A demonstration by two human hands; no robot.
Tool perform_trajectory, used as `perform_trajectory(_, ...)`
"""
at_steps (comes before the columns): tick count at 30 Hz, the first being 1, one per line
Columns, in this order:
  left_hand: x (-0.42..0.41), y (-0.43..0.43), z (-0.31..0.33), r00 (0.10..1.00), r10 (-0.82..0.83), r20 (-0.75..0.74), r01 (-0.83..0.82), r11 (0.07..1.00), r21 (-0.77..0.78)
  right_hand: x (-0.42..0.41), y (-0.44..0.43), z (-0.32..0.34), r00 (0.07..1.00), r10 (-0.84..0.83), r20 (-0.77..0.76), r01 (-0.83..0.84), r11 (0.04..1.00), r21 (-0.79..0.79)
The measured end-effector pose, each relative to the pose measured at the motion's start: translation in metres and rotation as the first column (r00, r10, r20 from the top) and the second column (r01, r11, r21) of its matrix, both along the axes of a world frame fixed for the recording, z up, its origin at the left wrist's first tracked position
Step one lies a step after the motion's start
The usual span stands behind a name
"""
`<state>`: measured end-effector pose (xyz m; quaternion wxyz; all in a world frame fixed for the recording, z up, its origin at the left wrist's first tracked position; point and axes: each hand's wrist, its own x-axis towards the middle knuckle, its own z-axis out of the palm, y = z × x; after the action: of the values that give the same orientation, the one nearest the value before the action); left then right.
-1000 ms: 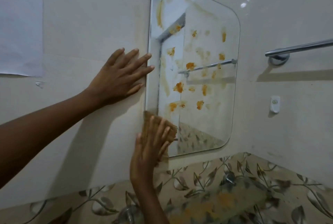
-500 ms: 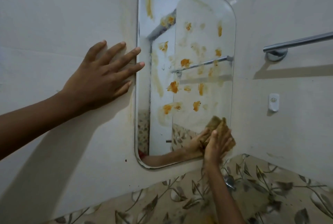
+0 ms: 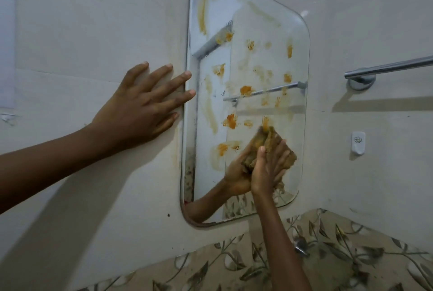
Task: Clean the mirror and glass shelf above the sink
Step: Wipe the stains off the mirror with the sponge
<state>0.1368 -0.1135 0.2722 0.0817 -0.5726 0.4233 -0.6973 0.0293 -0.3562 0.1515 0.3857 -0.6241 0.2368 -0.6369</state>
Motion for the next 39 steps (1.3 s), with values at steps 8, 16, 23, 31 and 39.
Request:
perform_trajectory(8, -0.004, 0.002, 0.001, 0.999, -0.021, -0.047, 0.023, 0.999, 0.028, 0.021, 0.073, -0.002, 0.982, -0.089, -0.166, 0.013, 0.911, -0.413)
perform_trajectory(16, -0.009, 0.005, 0.002, 0.996, -0.042, -0.081, 0.046, 0.998, 0.042, 0.026, 0.113, -0.035, 0.957, -0.121, -0.264, -0.072, 0.781, -0.620)
perform_trajectory(23, -0.012, 0.006, 0.005, 0.996, -0.065, -0.065, 0.068, 0.997, 0.041, 0.018, 0.104, -0.085, 0.925, -0.119, -0.361, -0.148, 0.762, -0.630)
perform_trajectory(31, -0.010, 0.004, 0.007, 0.996, -0.085, -0.035, 0.086, 0.995, 0.041, -0.002, 0.034, -0.099, 0.969, -0.071, -0.235, 0.026, 0.982, -0.187)
perform_trajectory(39, -0.008, 0.003, 0.007, 0.995, -0.087, -0.045, 0.089, 0.996, 0.022, -0.020, -0.067, -0.008, 0.997, -0.067, 0.031, 0.062, 0.987, 0.146)
